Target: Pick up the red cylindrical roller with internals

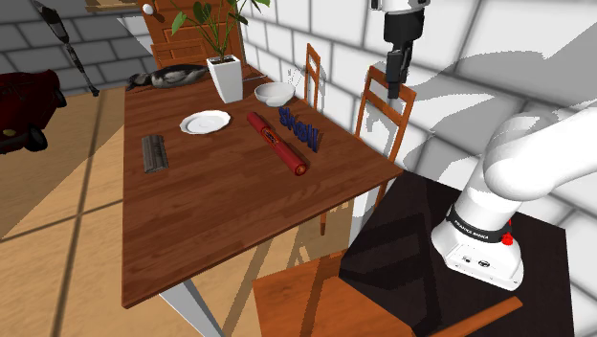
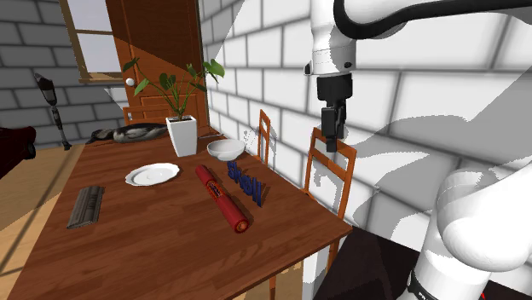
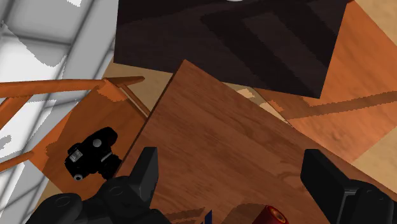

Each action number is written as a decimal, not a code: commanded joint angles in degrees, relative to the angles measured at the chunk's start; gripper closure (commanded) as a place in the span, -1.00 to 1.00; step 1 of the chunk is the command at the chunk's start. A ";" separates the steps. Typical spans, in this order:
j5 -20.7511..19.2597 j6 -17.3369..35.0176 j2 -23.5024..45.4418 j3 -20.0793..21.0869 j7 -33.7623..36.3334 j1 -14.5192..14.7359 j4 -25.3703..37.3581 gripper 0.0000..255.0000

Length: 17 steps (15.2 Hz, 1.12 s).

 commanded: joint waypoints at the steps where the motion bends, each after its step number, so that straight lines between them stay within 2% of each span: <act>1: 0.00 0.00 0.00 0.00 0.00 0.00 0.00 -1.00; 9: 2.04 13.82 14.52 4.69 8.81 -1.25 1.95 -1.00; 17: 0.67 24.56 31.43 8.32 17.84 -2.82 9.20 -1.00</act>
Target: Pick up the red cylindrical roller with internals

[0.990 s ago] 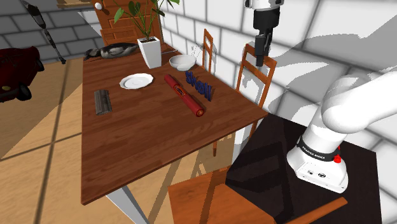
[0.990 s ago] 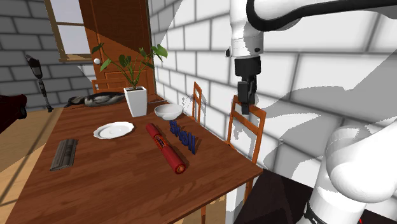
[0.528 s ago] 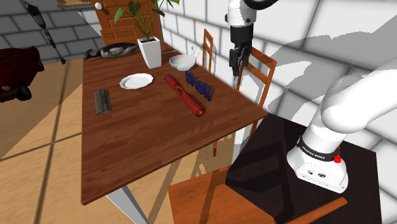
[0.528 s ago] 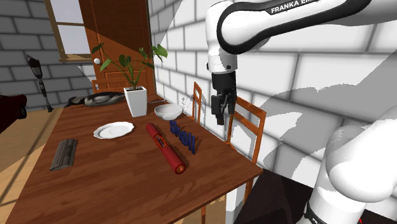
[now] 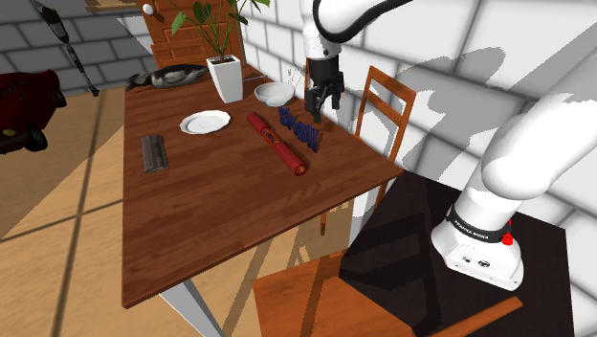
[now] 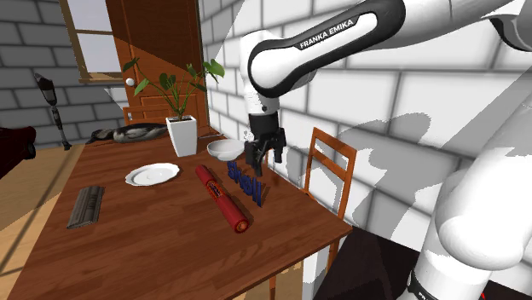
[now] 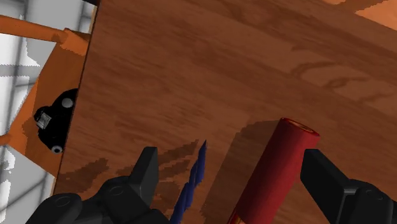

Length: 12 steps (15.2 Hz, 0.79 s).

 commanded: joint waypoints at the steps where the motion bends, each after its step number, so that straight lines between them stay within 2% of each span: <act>1: -0.76 2.81 4.49 0.72 2.38 -0.37 1.92 -1.00; 7: -4.19 7.45 17.84 1.81 9.38 -0.72 11.08 -1.00; 12: -7.42 9.15 29.05 1.45 14.66 -0.05 20.88 -1.00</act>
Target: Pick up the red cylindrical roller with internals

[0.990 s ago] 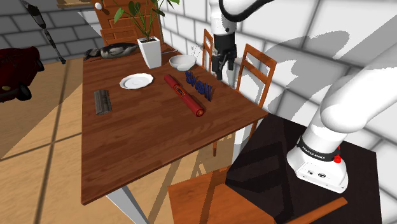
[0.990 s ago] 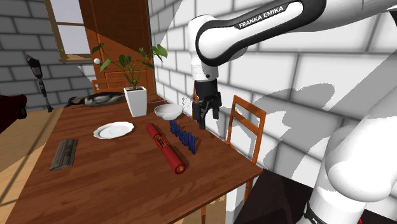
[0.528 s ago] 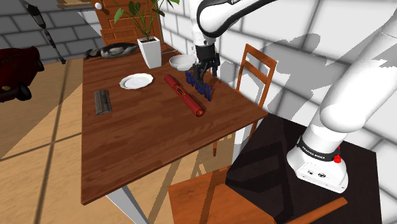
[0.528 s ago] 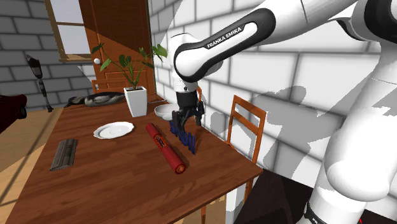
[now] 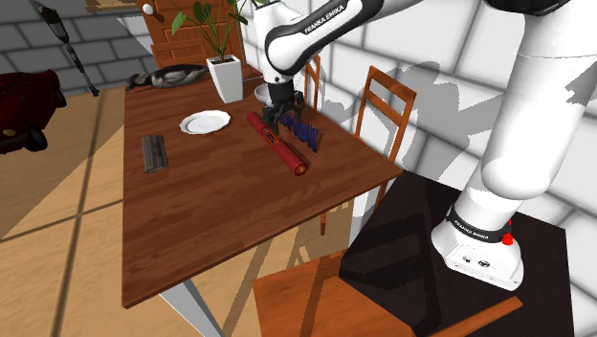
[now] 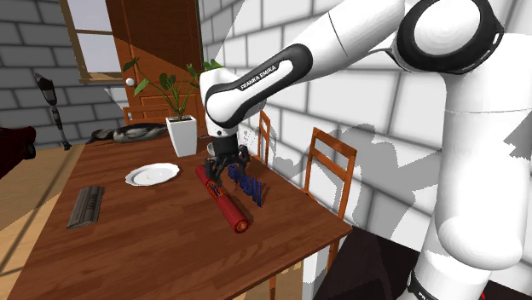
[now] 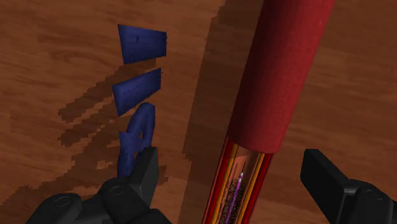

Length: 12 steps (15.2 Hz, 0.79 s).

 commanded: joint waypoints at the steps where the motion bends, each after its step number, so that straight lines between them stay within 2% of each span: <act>1: -1.33 0.27 4.86 -0.47 1.71 0.23 4.74 -1.00; 6: -3.61 -0.27 15.66 -1.81 5.43 1.65 16.54 -1.00; 12: -4.23 3.44 17.62 -2.13 6.00 1.80 14.73 -1.00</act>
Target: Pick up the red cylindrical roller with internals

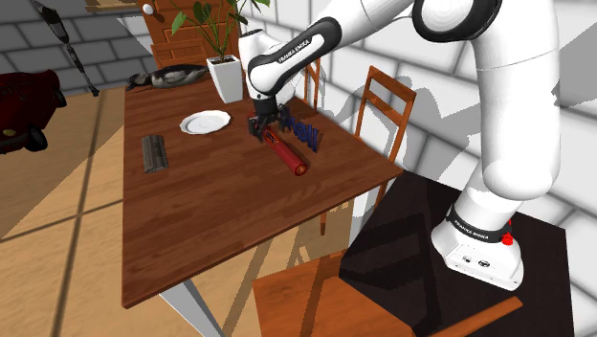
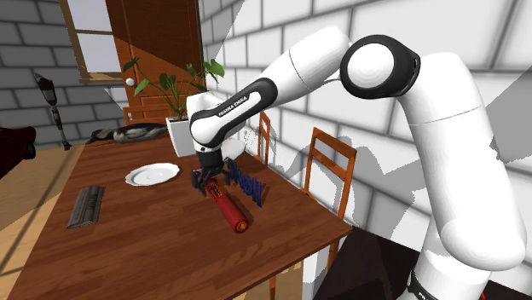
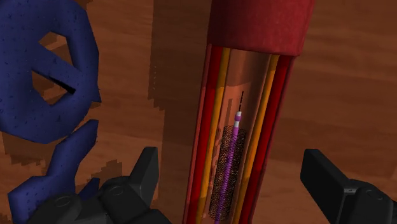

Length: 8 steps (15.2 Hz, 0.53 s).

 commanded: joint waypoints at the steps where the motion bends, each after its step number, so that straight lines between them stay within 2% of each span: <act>1: -0.23 1.15 0.73 -0.11 0.20 0.06 -0.41 -1.00; 3: -0.30 1.50 0.94 -0.14 0.25 0.08 -0.55 -1.00; 4: -0.29 1.43 0.90 -0.12 0.32 0.13 -0.53 1.00; 8: -0.29 1.43 0.87 -0.12 0.31 0.12 -0.56 1.00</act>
